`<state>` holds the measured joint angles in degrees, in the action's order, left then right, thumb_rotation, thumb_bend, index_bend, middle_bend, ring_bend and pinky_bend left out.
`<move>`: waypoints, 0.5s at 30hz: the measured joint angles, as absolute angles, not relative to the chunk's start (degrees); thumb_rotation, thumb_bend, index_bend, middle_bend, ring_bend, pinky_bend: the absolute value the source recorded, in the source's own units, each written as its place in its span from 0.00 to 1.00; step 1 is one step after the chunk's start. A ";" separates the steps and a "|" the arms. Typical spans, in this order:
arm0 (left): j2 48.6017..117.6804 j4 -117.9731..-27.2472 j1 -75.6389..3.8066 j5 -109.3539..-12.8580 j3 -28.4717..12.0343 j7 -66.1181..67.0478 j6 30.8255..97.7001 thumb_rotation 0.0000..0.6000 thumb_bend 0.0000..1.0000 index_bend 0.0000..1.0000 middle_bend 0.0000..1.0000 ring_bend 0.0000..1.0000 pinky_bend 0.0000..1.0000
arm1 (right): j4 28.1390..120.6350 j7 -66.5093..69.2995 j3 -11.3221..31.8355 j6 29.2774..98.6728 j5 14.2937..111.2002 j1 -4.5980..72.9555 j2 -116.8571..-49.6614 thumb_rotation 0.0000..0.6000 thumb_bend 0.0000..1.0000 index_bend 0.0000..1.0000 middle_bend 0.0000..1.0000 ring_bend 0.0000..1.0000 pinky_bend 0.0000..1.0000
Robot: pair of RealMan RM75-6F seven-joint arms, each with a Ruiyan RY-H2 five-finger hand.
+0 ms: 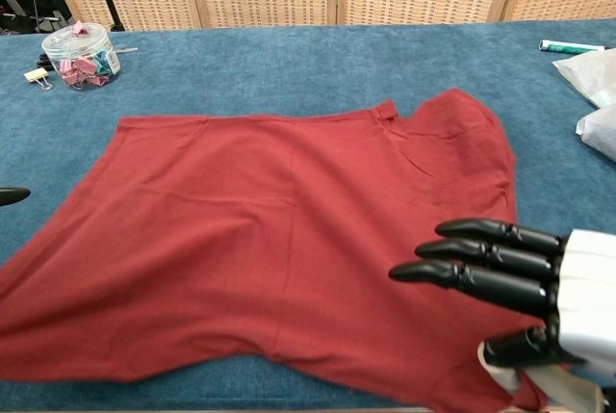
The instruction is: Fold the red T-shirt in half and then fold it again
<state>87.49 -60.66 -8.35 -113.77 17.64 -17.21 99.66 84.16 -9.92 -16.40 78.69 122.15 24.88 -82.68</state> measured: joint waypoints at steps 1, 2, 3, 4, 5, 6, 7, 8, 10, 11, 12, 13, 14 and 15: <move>87.37 -60.34 -8.11 -114.11 18.00 -17.53 100.11 1.00 0.52 0.73 0.00 0.00 0.00 | 84.24 -10.02 -16.73 78.76 122.58 24.81 -82.58 1.00 0.78 0.65 0.06 0.00 0.00; 87.26 -59.98 -7.87 -114.45 18.36 -17.77 100.47 1.00 0.52 0.73 0.00 0.00 0.00 | 84.30 -10.07 -17.07 78.80 122.98 24.74 -82.48 1.00 0.78 0.65 0.06 0.00 0.00; 87.14 -59.51 -7.55 -114.84 18.72 -18.03 100.85 1.00 0.52 0.73 0.00 0.00 0.00 | 84.37 -10.08 -17.42 78.81 123.41 24.70 -82.35 1.00 0.78 0.65 0.06 0.00 0.00; 87.09 -59.26 -7.36 -115.05 18.90 -18.22 101.06 1.00 0.52 0.73 0.00 0.00 0.00 | 84.38 -10.06 -17.60 78.80 123.66 24.69 -82.26 1.00 0.78 0.65 0.06 0.00 0.00; 87.06 -59.13 -7.25 -115.20 19.04 -18.40 101.19 1.00 0.52 0.73 0.00 0.00 0.00 | 84.38 -10.03 -17.74 78.78 123.91 24.70 -82.20 1.00 0.78 0.65 0.06 0.00 0.00; 87.03 -58.96 -7.14 -115.45 19.25 -18.60 101.36 1.00 0.52 0.73 0.00 0.00 0.00 | 84.35 -9.97 -17.94 78.74 124.25 24.75 -82.12 1.00 0.78 0.65 0.06 0.00 0.00; 87.02 -58.82 -7.06 -115.67 19.40 -18.69 101.51 1.00 0.52 0.73 0.00 0.00 0.00 | 84.31 -9.91 -18.11 78.67 124.49 24.78 -82.06 1.00 0.78 0.65 0.06 0.00 0.00; 87.01 -58.67 -6.98 -115.91 19.56 -18.73 101.65 1.00 0.52 0.73 0.00 0.00 0.00 | 84.26 -9.84 -18.30 78.55 124.70 24.84 -81.98 1.00 0.78 0.65 0.06 0.00 0.00; 87.01 -58.37 -6.79 -116.55 19.96 -18.69 101.96 1.00 0.52 0.73 0.00 0.00 0.00 | 84.20 -9.61 -18.70 78.17 125.04 24.97 -81.75 1.00 0.78 0.65 0.06 0.00 0.00; 87.01 -58.27 -6.70 -116.82 20.13 -18.63 102.11 1.00 0.52 0.73 0.00 0.00 0.00 | 84.18 -9.54 -18.83 78.05 125.18 25.02 -81.65 1.00 0.78 0.65 0.06 0.00 0.00; 87.01 -58.17 -6.57 -117.16 20.34 -18.50 102.30 1.00 0.52 0.73 0.00 0.00 0.00 | 84.15 -9.52 -18.97 77.94 125.36 25.07 -81.53 1.00 0.78 0.65 0.06 0.00 0.00; 87.00 -58.12 -6.49 -117.38 20.47 -18.37 102.43 1.00 0.52 0.73 0.00 0.00 0.00 | 84.11 -9.55 -19.06 77.89 125.49 25.09 -81.45 1.00 0.78 0.65 0.06 0.00 0.00; 86.98 -58.09 -6.41 -117.57 20.59 -18.26 102.52 1.00 0.52 0.73 0.00 0.00 0.00 | 84.08 -9.58 -19.16 77.85 125.63 25.10 -81.38 1.00 0.78 0.65 0.06 0.00 0.00; 86.95 -58.10 -6.31 -117.80 20.76 -18.13 102.60 1.00 0.52 0.73 0.00 0.00 0.00 | 84.04 -9.61 -19.31 77.82 125.81 25.09 -81.28 1.00 0.78 0.65 0.06 0.00 0.00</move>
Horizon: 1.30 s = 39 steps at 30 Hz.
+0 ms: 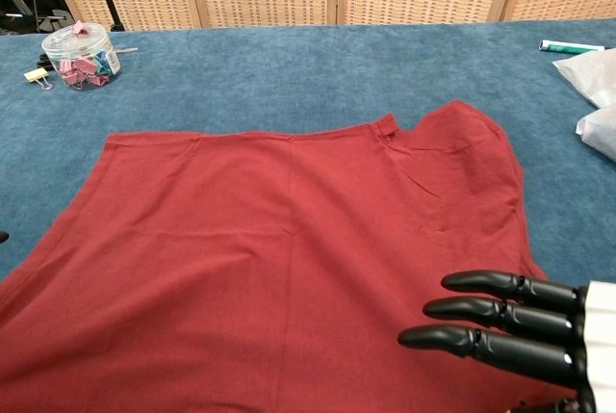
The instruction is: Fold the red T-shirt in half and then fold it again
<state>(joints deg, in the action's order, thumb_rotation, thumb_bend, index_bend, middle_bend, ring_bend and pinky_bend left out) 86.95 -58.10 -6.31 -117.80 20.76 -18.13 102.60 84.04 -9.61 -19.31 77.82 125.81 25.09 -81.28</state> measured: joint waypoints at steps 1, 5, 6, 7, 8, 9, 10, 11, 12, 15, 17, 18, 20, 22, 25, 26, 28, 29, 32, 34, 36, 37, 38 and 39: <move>86.90 -58.13 -6.25 -117.96 20.87 -18.03 102.65 1.00 0.52 0.73 0.00 0.00 0.00 | 84.02 -9.61 -19.42 77.82 125.94 25.08 -81.21 1.00 0.78 0.65 0.06 0.00 0.00; 86.66 -58.30 -5.98 -118.70 21.35 -17.42 102.85 1.00 0.52 0.73 0.00 0.00 0.00 | 83.90 -9.52 -19.99 77.97 126.65 24.99 -80.91 1.00 0.78 0.65 0.06 0.00 0.00; 86.63 -58.35 -5.92 -118.99 21.49 -17.12 102.92 1.00 0.52 0.74 0.00 0.00 0.00 | 83.82 -9.52 -20.28 78.06 127.04 24.96 -80.78 1.00 0.78 0.65 0.06 0.00 0.00; 86.60 -58.46 -5.87 -119.21 21.57 -16.86 102.94 1.00 0.52 0.74 0.00 0.00 0.00 | 83.75 -9.51 -20.49 78.16 127.32 24.92 -80.66 1.00 0.78 0.65 0.06 0.00 0.00; 86.57 -58.59 -5.85 -119.35 21.65 -16.69 102.93 1.00 0.52 0.74 0.00 0.00 0.00 | 83.65 -9.47 -20.62 78.23 127.47 24.88 -80.56 1.00 0.78 0.65 0.06 0.00 0.00; 86.52 -58.73 -5.85 -119.50 21.74 -16.63 102.85 1.00 0.52 0.74 0.00 0.00 0.00 | 83.54 -9.42 -20.66 78.26 127.53 24.85 -80.49 1.00 0.78 0.65 0.06 0.00 0.00; 86.47 -58.82 -5.85 -119.58 21.78 -16.57 102.79 1.00 0.52 0.74 0.00 0.00 0.00 | 83.49 -9.36 -20.66 78.27 127.57 24.85 -80.46 1.00 0.78 0.65 0.06 0.00 0.00; 86.44 -58.92 -5.87 -119.64 21.79 -16.53 102.73 1.00 0.52 0.74 0.00 0.00 0.00 | 83.45 -9.31 -20.66 78.25 127.58 24.85 -80.43 1.00 0.78 0.65 0.06 0.00 0.00; 86.42 -59.09 -5.92 -119.63 21.69 -16.48 102.68 1.00 0.52 0.74 0.00 0.00 0.00 | 83.39 -9.24 -20.58 78.18 127.46 24.86 -80.40 1.00 0.78 0.65 0.06 0.00 0.00; 86.35 -59.81 -6.24 -119.56 21.25 -16.48 102.62 1.00 0.52 0.74 0.00 0.00 0.00 | 83.40 -8.77 -20.17 78.06 126.93 24.94 -80.35 1.00 0.78 0.65 0.06 0.00 0.00; 86.27 -60.53 -6.59 -119.49 20.92 -16.57 102.50 1.00 0.52 0.74 0.00 0.00 0.00 | 83.49 -8.28 -19.71 77.99 126.28 25.03 -80.32 1.00 0.78 0.65 0.06 0.00 0.00; 86.17 -61.13 -6.87 -119.42 20.67 -16.60 102.37 1.00 0.52 0.74 0.00 0.00 0.00 | 83.56 -8.03 -19.45 77.96 125.93 25.08 -80.30 1.00 0.78 0.65 0.06 0.00 0.00; 85.95 -62.30 -7.37 -119.22 20.11 -16.52 102.11 1.00 0.52 0.74 0.00 0.00 0.00 | 83.73 -7.38 -18.80 77.94 125.09 25.22 -80.23 1.00 0.78 0.65 0.06 0.00 0.00; 85.51 -64.14 -8.04 -118.71 19.28 -16.22 101.54 1.00 0.52 0.74 0.00 0.00 0.00 | 84.00 -6.28 -17.87 77.96 123.81 25.43 -80.10 1.00 0.78 0.65 0.06 0.00 0.00; 84.47 -67.67 -9.27 -117.60 17.86 -15.32 100.01 1.00 0.52 0.74 0.00 0.00 0.00 | 84.70 -4.29 -16.10 77.93 121.27 25.87 -79.72 1.00 0.78 0.65 0.06 0.00 0.00; 84.09 -68.89 -9.69 -117.12 17.35 -14.97 99.36 1.00 0.52 0.74 0.00 0.00 0.00 | 85.01 -3.67 -15.49 77.89 120.40 26.03 -79.56 1.00 0.78 0.65 0.06 0.00 0.00; 83.14 -71.94 -10.75 -115.54 16.03 -14.18 97.33 1.00 0.52 0.74 0.00 0.00 0.00 | 85.86 -2.25 -13.96 77.72 118.25 26.47 -79.06 1.00 0.78 0.65 0.06 0.00 0.00; 82.73 -73.25 -11.26 -114.70 15.40 -13.88 96.27 1.00 0.52 0.74 0.00 0.00 0.00 | 86.28 -1.68 -13.28 77.60 117.32 26.69 -78.81 1.00 0.78 0.65 0.06 0.00 0.00; 81.58 -76.98 -13.03 -111.43 13.13 -13.23 92.52 1.00 0.52 0.74 0.00 0.00 0.00 | 87.60 -0.14 -11.18 77.00 114.33 27.41 -78.04 1.00 0.78 0.65 0.06 0.00 0.00; 81.00 -79.12 -14.28 -108.73 11.30 -13.07 89.94 1.00 0.53 0.74 0.00 0.00 0.00 | 88.51 1.28 -9.65 76.31 111.95 27.98 -77.55 1.00 0.78 0.65 0.06 0.00 0.00; 80.47 -81.12 -15.43 -106.10 9.55 -12.88 87.55 1.00 0.53 0.74 0.00 0.00 0.00 | 89.56 2.81 -7.74 75.32 109.25 28.72 -77.01 1.00 0.78 0.65 0.06 0.00 0.00; 80.29 -81.79 -15.81 -105.10 8.90 -12.79 86.74 1.00 0.53 0.74 0.00 0.00 0.00 | 89.78 3.10 -7.26 75.06 108.63 28.92 -76.91 1.00 0.78 0.65 0.06 0.00 0.00; 80.10 -82.43 -16.17 -104.18 8.32 -12.69 85.92 1.00 0.53 0.74 0.00 0.00 0.00 | 90.12 3.45 -6.55 74.62 107.70 29.23 -76.76 1.00 0.78 0.65 0.06 0.00 0.00; 79.86 -83.24 -16.66 -102.85 7.50 -12.58 84.76 1.00 0.53 0.74 0.00 0.00 0.00 | 90.54 3.82 -5.56 73.97 106.45 29.67 -76.62 1.00 0.78 0.65 0.06 0.00 0.00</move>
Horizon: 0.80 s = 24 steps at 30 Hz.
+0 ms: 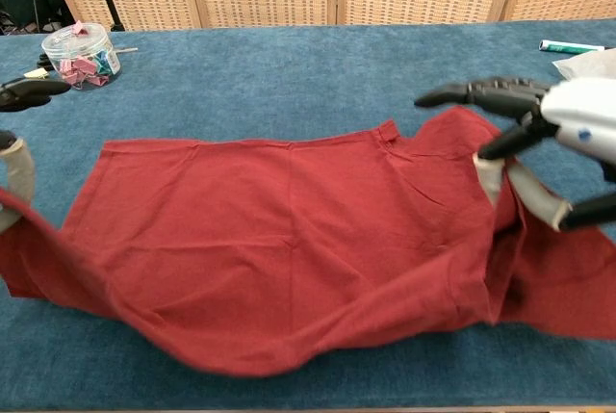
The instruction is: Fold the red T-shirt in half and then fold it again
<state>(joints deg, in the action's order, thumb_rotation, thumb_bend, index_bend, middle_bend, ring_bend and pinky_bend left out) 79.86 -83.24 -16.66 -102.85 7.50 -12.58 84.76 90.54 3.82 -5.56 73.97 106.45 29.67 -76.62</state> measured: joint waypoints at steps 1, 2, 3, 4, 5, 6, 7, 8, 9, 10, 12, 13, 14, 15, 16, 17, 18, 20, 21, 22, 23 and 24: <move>79.68 -83.87 -17.06 -101.75 6.88 -12.52 83.81 1.00 0.53 0.74 0.00 0.00 0.00 | 90.85 4.04 -4.86 73.38 105.52 30.02 -76.54 1.00 0.78 0.66 0.06 0.00 0.00; 79.49 -84.50 -17.46 -100.63 6.24 -12.50 82.83 1.00 0.53 0.74 0.00 0.00 0.00 | 91.16 4.18 -4.19 72.72 104.61 30.38 -76.47 1.00 0.78 0.66 0.06 0.00 0.00; 79.30 -85.21 -18.01 -99.11 5.35 -12.59 81.57 1.00 0.54 0.74 0.00 0.00 0.00 | 91.53 4.27 -3.26 71.81 103.39 30.89 -76.43 1.00 0.78 0.66 0.06 0.00 0.00; 79.20 -85.57 -18.44 -98.02 4.69 -12.68 80.61 1.00 0.54 0.74 0.00 0.00 0.00 | 91.73 4.31 -2.56 71.12 102.46 31.28 -76.45 1.00 0.78 0.66 0.06 0.00 0.00; 79.13 -85.82 -18.87 -96.94 4.04 -12.76 79.61 1.00 0.54 0.74 0.00 0.00 0.00 | 91.85 4.33 -1.85 70.42 101.50 31.67 -76.51 1.00 0.78 0.66 0.06 0.00 0.00; 79.06 -86.08 -19.44 -95.48 3.18 -12.85 78.29 1.00 0.54 0.74 0.00 0.00 0.00 | 91.94 4.38 -0.92 69.47 100.19 32.21 -76.67 1.00 0.78 0.66 0.06 0.00 0.00; 79.04 -86.21 -19.83 -94.40 2.55 -12.88 77.39 1.00 0.54 0.74 0.00 0.00 0.00 | 91.94 4.42 -0.22 68.76 99.19 32.62 -76.83 1.00 0.78 0.66 0.06 0.00 0.00; 79.05 -86.31 -20.19 -93.34 1.93 -12.88 76.58 1.00 0.54 0.74 0.00 0.00 0.00 | 91.89 4.48 0.47 68.03 98.20 33.04 -77.02 1.00 0.78 0.66 0.06 0.00 0.00; 79.12 -86.38 -20.62 -91.97 1.15 -12.81 75.60 1.00 0.54 0.74 0.00 0.00 0.00 | 91.70 4.56 1.38 67.06 96.88 33.61 -77.31 1.00 0.78 0.66 0.06 0.00 0.00; 79.20 -86.41 -20.90 -90.96 0.59 -12.70 74.93 1.00 0.54 0.74 0.00 0.00 0.00 | 91.47 4.64 2.04 66.33 95.92 34.05 -77.56 1.00 0.78 0.66 0.06 0.00 0.00; 79.52 -86.40 -21.57 -88.54 -0.64 -12.14 73.11 1.00 0.54 0.74 0.00 0.00 0.00 | 90.70 4.80 3.51 64.69 93.91 35.01 -78.15 1.00 0.78 0.66 0.06 0.00 0.00; 79.61 -86.37 -21.71 -87.98 -0.89 -11.96 72.68 1.00 0.54 0.74 0.00 0.00 0.00 | 90.24 4.88 4.03 64.05 93.13 35.39 -78.42 1.00 0.78 0.66 0.06 0.00 0.00; 79.77 -86.31 -21.91 -87.17 -1.25 -11.69 72.07 1.00 0.54 0.74 0.00 0.00 0.00 | 89.73 4.97 4.46 63.41 92.37 35.75 -78.68 1.00 0.78 0.66 0.06 0.00 0.00; 80.02 -86.18 -22.17 -86.16 -1.71 -11.37 71.30 1.00 0.54 0.74 0.00 0.00 0.00 | 89.04 5.09 4.88 62.61 91.46 36.21 -79.03 1.00 0.78 0.66 0.06 0.00 0.00; 80.22 -86.04 -22.35 -85.46 -2.04 -11.17 70.78 1.00 0.54 0.74 0.00 0.00 0.00 | 88.51 5.19 5.18 62.05 90.85 36.53 -79.29 1.00 0.78 0.66 0.06 0.00 0.00; 80.45 -85.85 -22.52 -84.78 -2.34 -11.00 70.28 1.00 0.54 0.74 0.00 0.00 0.00 | 87.96 5.28 5.45 61.50 90.26 36.83 -79.56 1.00 0.78 0.66 0.06 0.00 0.00; 80.77 -85.54 -22.73 -83.88 -2.75 -10.79 69.65 1.00 0.54 0.74 0.00 0.00 0.00 | 87.17 5.41 5.79 60.81 89.51 37.22 -79.92 1.00 0.78 0.66 0.06 0.00 0.00; 81.28 -84.99 -23.01 -82.65 -3.33 -10.50 68.85 1.00 0.54 0.74 0.00 0.00 0.00 | 85.99 5.62 6.26 59.90 88.52 37.76 -80.50 1.00 0.78 0.66 0.06 0.00 0.00; 81.60 -84.59 -23.14 -81.86 -3.70 -10.29 68.47 1.00 0.54 0.74 0.00 0.00 0.00 | 85.16 5.81 6.56 59.38 87.99 38.10 -80.89 1.00 0.78 0.66 0.06 0.00 0.00; 81.88 -84.26 -23.24 -81.21 -4.01 -10.14 68.20 1.00 0.54 0.74 0.00 0.00 0.00 | 84.48 5.98 6.83 58.94 87.55 38.38 -81.21 1.00 0.78 0.66 0.06 0.00 0.00; 82.20 -83.92 -23.34 -80.53 -4.35 -9.98 67.91 1.00 0.55 0.74 0.00 0.00 0.00 | 83.77 6.16 7.12 58.44 87.00 38.70 -81.58 1.00 0.78 0.66 0.06 0.00 0.00; 82.62 -83.47 -23.50 -79.72 -4.81 -9.75 67.51 1.00 0.55 0.74 0.00 0.00 0.00 | 82.83 6.38 7.52 57.85 86.24 39.13 -82.08 1.00 0.78 0.66 0.06 0.00 0.00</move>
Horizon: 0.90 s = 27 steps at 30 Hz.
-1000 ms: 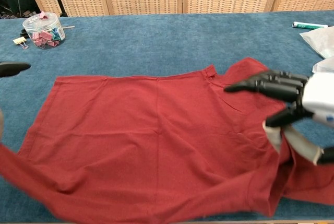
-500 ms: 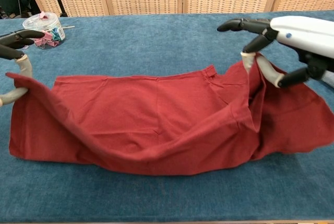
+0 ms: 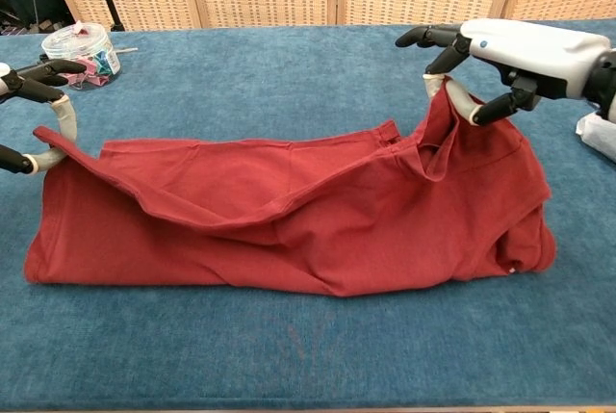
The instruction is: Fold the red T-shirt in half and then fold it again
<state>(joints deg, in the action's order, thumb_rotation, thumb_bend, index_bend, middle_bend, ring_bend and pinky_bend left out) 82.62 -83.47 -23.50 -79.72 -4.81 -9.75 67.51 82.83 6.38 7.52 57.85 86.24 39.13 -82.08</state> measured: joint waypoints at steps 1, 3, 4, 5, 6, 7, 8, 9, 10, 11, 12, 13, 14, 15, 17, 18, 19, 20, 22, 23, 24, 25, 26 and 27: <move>82.90 -83.18 -23.63 -79.22 -5.12 -9.52 67.23 1.00 0.55 0.74 0.00 0.00 0.00 | 82.20 6.53 7.81 57.47 85.76 39.45 -82.44 1.00 0.78 0.66 0.06 0.00 0.00; 83.46 -82.74 -23.88 -78.18 -5.81 -9.03 66.81 1.00 0.55 0.74 0.00 0.00 0.00 | 80.92 6.79 8.57 56.67 84.55 40.07 -83.13 1.00 0.78 0.66 0.06 0.00 0.00; 83.71 -82.61 -23.97 -77.73 -6.11 -8.84 66.71 1.00 0.56 0.74 0.00 0.00 0.00 | 80.46 6.89 8.91 56.27 83.93 40.34 -83.41 1.00 0.78 0.66 0.06 0.00 0.00; 83.95 -82.51 -24.05 -77.30 -6.38 -8.62 66.60 1.00 0.56 0.74 0.00 0.00 0.00 | 80.09 6.98 9.24 55.85 83.31 40.62 -83.67 1.00 0.78 0.66 0.06 0.00 0.00; 84.23 -82.42 -24.16 -76.69 -6.70 -8.27 66.43 1.00 0.56 0.74 0.00 0.00 0.00 | 79.66 7.03 9.66 55.23 82.48 40.99 -83.99 1.00 0.78 0.66 0.06 0.00 0.00; 84.45 -82.36 -24.25 -76.18 -6.94 -7.93 66.25 1.00 0.56 0.74 0.00 0.00 0.00 | 79.23 7.03 9.96 54.73 81.85 41.30 -84.24 1.00 0.78 0.66 0.06 0.00 0.00; 84.66 -82.31 -24.35 -75.65 -7.17 -7.54 66.05 1.00 0.57 0.74 0.00 0.00 0.00 | 78.77 6.98 10.25 54.22 81.24 41.61 -84.49 1.00 0.78 0.66 0.06 0.00 0.00; 84.92 -82.27 -24.47 -74.95 -7.46 -6.94 65.80 1.00 0.58 0.74 0.00 0.00 0.00 | 78.18 6.86 10.57 53.62 80.53 41.99 -84.80 1.00 0.78 0.66 0.06 0.00 0.00; 85.11 -82.23 -24.56 -74.39 -7.69 -6.42 65.64 1.00 0.58 0.74 0.00 0.00 0.00 | 77.77 6.73 10.76 53.27 80.02 42.20 -85.01 1.00 0.78 0.66 0.06 0.00 0.00; 85.31 -82.20 -24.65 -73.80 -7.92 -5.87 65.48 1.00 0.59 0.74 0.00 0.00 0.00 | 77.40 6.58 10.95 52.94 79.53 42.41 -85.21 1.00 0.78 0.66 0.06 0.00 0.00; 85.60 -82.17 -24.76 -72.98 -8.25 -5.13 65.27 1.00 0.59 0.74 0.00 0.00 0.00 | 77.00 6.36 11.17 52.54 78.90 42.64 -85.45 1.00 0.78 0.66 0.06 0.00 0.00; 85.81 -82.14 -24.83 -72.34 -8.49 -4.59 65.14 1.00 0.59 0.74 0.00 0.00 0.00 | 76.65 6.18 11.33 52.28 78.42 42.79 -85.63 1.00 0.78 0.66 0.06 0.00 0.00; 86.02 -82.09 -24.89 -71.71 -8.73 -4.08 65.01 1.00 0.60 0.74 0.00 0.00 0.00 | 76.29 6.01 11.49 52.04 77.94 42.92 -85.82 1.00 0.78 0.66 0.06 0.00 0.00; 86.30 -82.01 -24.97 -70.86 -9.04 -3.36 64.87 1.00 0.60 0.74 0.00 0.00 0.00 | 75.76 5.79 11.69 51.72 77.30 43.09 -86.06 1.00 0.78 0.66 0.06 0.00 0.00; 86.77 -81.87 -25.07 -69.45 -9.55 -2.17 64.74 1.00 0.60 0.74 0.00 0.00 0.00 | 74.92 5.49 11.98 51.21 76.30 43.31 -86.42 1.00 0.78 0.66 0.06 0.00 0.00; 87.15 -81.74 -25.15 -68.37 -9.96 -1.26 64.69 1.00 0.61 0.74 0.00 0.00 0.00 | 74.28 5.30 12.17 50.79 75.56 43.47 -86.67 1.00 0.78 0.66 0.06 0.00 0.00; 87.48 -81.62 -25.22 -67.51 -10.29 -0.55 64.66 1.00 0.61 0.74 0.00 0.00 0.00 | 73.74 5.16 12.32 50.45 74.98 43.60 -86.88 1.00 0.78 0.66 0.06 0.00 0.00; 87.83 -81.50 -25.32 -66.59 -10.62 0.20 64.59 1.00 0.61 0.74 0.00 0.00 0.00 | 73.15 5.04 12.46 50.09 74.40 43.74 -87.11 1.00 0.78 0.66 0.06 0.00 0.00; 88.65 -81.19 -25.69 -64.37 -11.37 1.97 64.14 1.00 0.61 0.74 0.00 0.00 0.00 | 71.63 4.74 12.75 49.16 72.95 44.02 -87.70 1.00 0.78 0.66 0.06 0.00 0.00; 89.03 -81.01 -25.91 -63.48 -11.68 2.70 63.88 1.00 0.61 0.74 0.00 0.00 0.00 | 70.93 4.59 12.85 48.73 72.33 44.14 -87.98 1.00 0.78 0.66 0.06 0.00 0.00; 89.55 -80.71 -26.23 -62.50 -12.05 3.63 63.52 1.00 0.61 0.74 0.00 0.00 0.00 | 70.06 4.40 12.96 48.19 71.55 44.31 -88.38 1.00 0.78 0.66 0.06 0.00 0.00; 89.92 -80.47 -26.47 -61.94 -12.28 4.22 63.27 1.00 0.61 0.74 0.00 0.00 0.00 | 69.53 4.26 13.03 47.83 71.10 44.42 -88.66 1.00 0.78 0.66 0.06 0.00 0.00; 90.22 -80.21 -26.68 -61.49 -12.45 4.71 63.04 1.00 0.61 0.74 0.00 0.00 0.00 | 69.08 4.14 13.07 47.59 70.77 44.51 -88.88 1.00 0.78 0.66 0.06 0.00 0.00; 90.60 -79.80 -26.91 -60.94 -12.64 5.21 62.80 1.00 0.61 0.74 0.00 0.00 0.00 | 68.51 4.01 13.13 47.39 70.43 44.58 -89.12 1.00 0.78 0.66 0.06 0.00 0.00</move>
<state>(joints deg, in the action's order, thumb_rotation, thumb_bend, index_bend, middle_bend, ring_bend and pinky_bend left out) 90.60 -79.80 -26.91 -60.94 -12.64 5.21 62.80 68.51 4.01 13.13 47.39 70.43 44.58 -89.12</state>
